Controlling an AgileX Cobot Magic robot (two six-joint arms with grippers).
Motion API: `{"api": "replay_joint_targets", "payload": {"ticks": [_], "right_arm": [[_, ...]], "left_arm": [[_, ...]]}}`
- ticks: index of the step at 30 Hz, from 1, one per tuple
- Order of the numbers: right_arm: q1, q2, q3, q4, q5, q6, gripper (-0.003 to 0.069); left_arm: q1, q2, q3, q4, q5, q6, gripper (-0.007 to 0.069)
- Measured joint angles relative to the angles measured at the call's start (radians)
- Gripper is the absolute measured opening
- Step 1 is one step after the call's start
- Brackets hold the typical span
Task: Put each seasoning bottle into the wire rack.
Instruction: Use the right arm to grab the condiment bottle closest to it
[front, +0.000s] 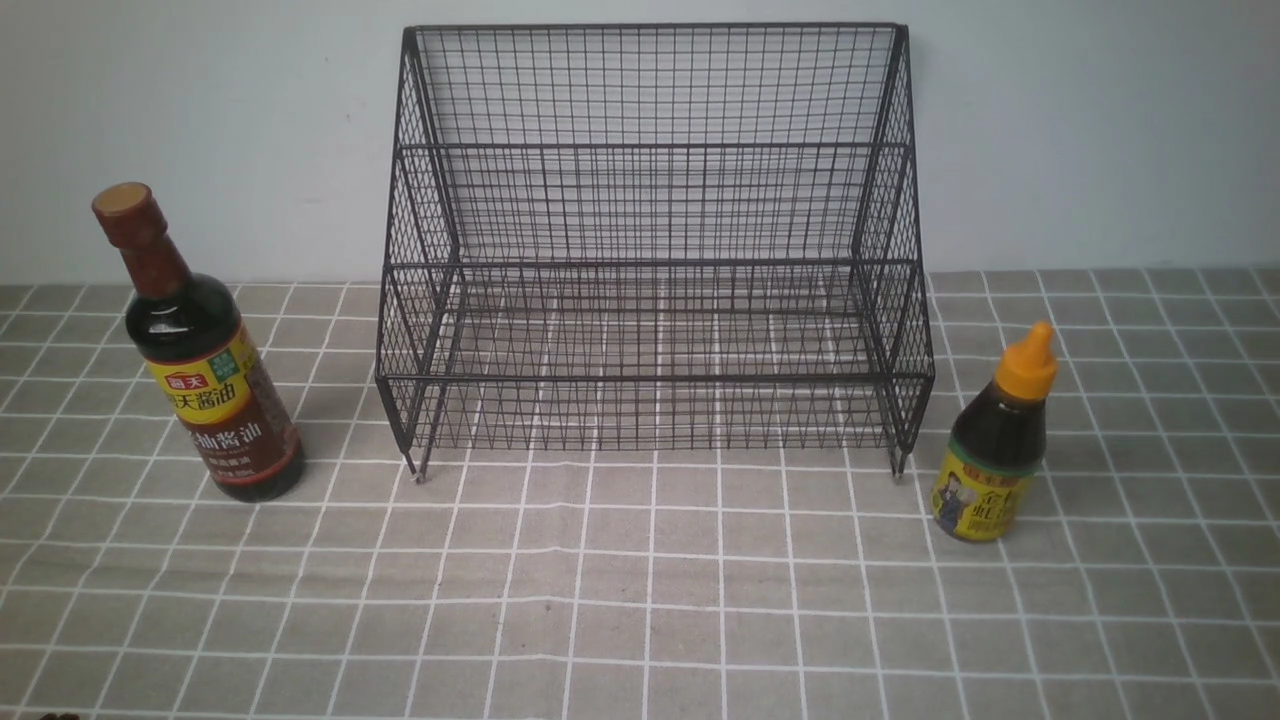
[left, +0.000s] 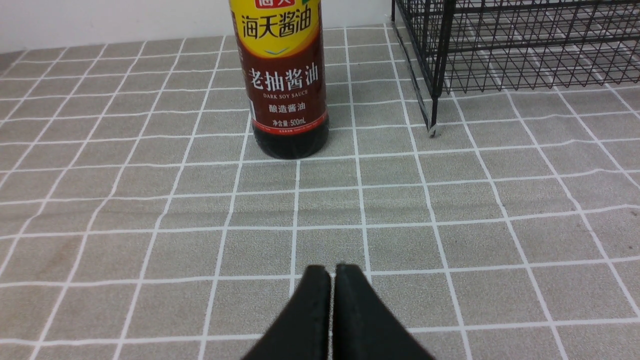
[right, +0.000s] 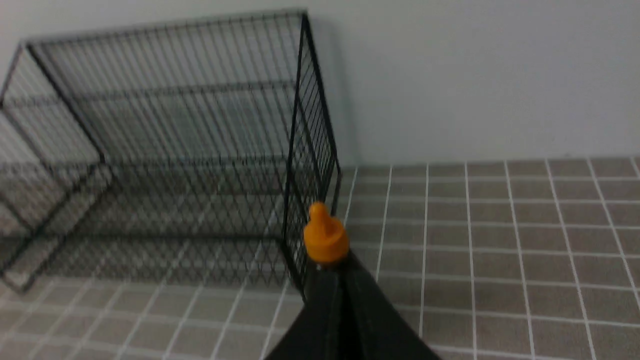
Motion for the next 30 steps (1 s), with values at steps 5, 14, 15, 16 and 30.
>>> {"api": "replay_joint_targets", "payload": {"ticks": [5, 14, 15, 16, 30], "right_arm": [[0.000, 0.281, -0.234, 0.074, 0.187, -0.153, 0.0050], [0.042, 0.589, -0.423, 0.065, 0.246, -0.173, 0.0341], [0.069, 0.618, -0.426, 0.053, 0.227, -0.174, 0.0393], [0.096, 0.646, -0.428, 0.031, 0.211, -0.174, 0.0427], [0.159, 0.889, -0.430, -0.154, 0.041, -0.002, 0.0556]], "left_arm": [[0.000, 0.000, 0.000, 0.000, 0.000, 0.000, -0.0007], [0.000, 0.000, 0.000, 0.000, 0.000, 0.000, -0.0007], [0.000, 0.000, 0.000, 0.000, 0.000, 0.000, -0.0007], [0.000, 0.000, 0.000, 0.000, 0.000, 0.000, -0.0007], [0.000, 0.000, 0.000, 0.000, 0.000, 0.000, -0.0007]]}}
